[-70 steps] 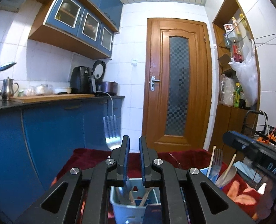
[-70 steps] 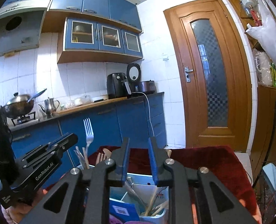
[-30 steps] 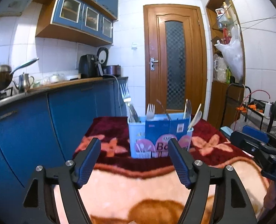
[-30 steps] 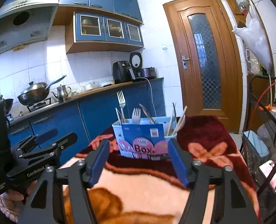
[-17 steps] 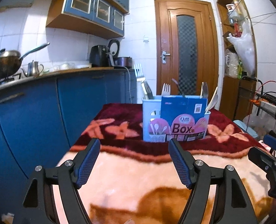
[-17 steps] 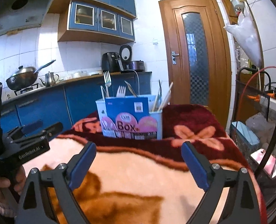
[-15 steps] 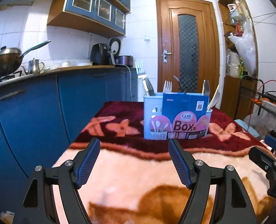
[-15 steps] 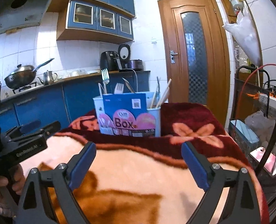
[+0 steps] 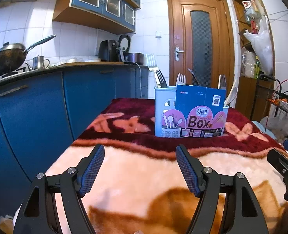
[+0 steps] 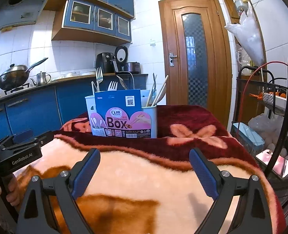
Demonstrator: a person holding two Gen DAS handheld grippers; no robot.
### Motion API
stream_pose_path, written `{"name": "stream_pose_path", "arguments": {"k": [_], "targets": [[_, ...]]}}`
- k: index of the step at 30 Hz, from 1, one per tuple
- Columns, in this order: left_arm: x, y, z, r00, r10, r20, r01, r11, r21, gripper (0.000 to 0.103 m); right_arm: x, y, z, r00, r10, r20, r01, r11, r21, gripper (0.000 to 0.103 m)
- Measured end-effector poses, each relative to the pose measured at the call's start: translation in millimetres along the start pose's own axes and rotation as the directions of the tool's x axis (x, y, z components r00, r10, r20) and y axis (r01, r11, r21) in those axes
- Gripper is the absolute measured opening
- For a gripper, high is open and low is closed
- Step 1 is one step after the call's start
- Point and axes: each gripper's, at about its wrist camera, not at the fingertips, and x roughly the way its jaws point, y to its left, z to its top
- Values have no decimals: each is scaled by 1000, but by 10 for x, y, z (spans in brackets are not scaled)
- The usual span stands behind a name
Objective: Organize utensils
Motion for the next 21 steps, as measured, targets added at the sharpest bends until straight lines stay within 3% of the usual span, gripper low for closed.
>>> {"name": "stream_pose_path", "arguments": {"k": [21], "targets": [[-17, 12, -12, 1000, 1, 13, -1, 1000, -10, 77, -4, -1, -11, 1000, 0, 0, 0, 1000, -1, 95]]}}
